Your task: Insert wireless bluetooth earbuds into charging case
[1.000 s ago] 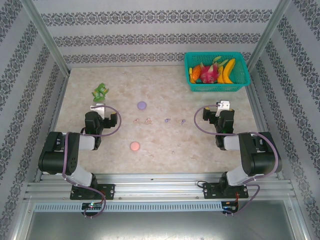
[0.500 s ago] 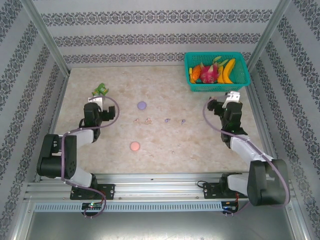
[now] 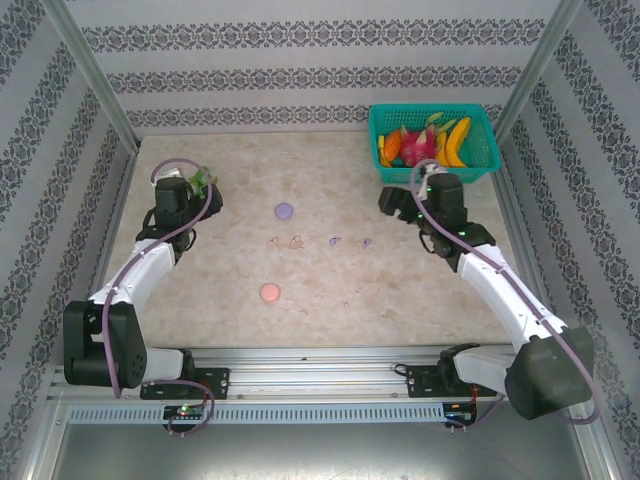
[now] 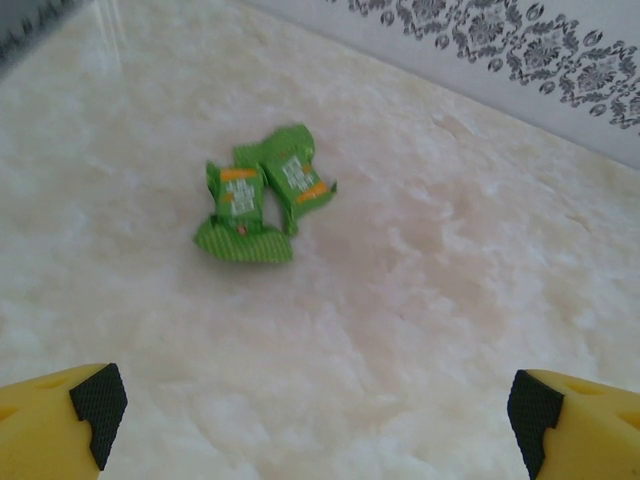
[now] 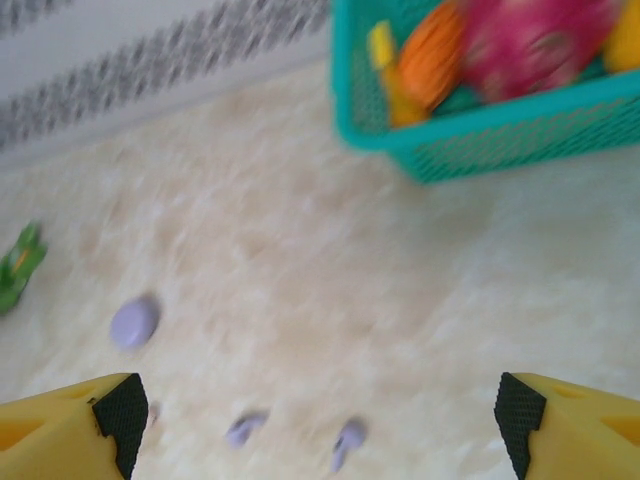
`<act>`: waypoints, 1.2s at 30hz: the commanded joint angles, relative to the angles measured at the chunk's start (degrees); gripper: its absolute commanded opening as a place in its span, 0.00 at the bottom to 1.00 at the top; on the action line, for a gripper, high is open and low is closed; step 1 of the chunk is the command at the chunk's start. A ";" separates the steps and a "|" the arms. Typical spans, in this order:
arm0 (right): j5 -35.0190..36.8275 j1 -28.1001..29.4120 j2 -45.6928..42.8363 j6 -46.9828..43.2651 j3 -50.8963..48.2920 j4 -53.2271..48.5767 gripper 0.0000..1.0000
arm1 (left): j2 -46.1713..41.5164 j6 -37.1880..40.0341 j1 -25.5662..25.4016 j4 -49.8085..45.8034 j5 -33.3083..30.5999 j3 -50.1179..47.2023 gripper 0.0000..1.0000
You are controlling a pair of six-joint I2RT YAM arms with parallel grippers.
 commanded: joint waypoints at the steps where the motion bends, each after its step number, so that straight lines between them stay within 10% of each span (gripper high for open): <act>1: 2.89 8.22 0.79 3.62 2.18 -11.92 0.90 | -0.53 -10.09 -0.17 -12.13 5.86 1.67 1.00; 15: 12.93 32.93 11.50 20.60 3.21 -16.66 0.87 | -5.49 -19.00 -2.19 -12.18 15.87 -8.23 1.00; 36: 7.26 26.33 51.36 -0.07 50.56 -28.29 0.83 | 3.99 -18.87 -1.98 -18.45 9.24 0.83 1.00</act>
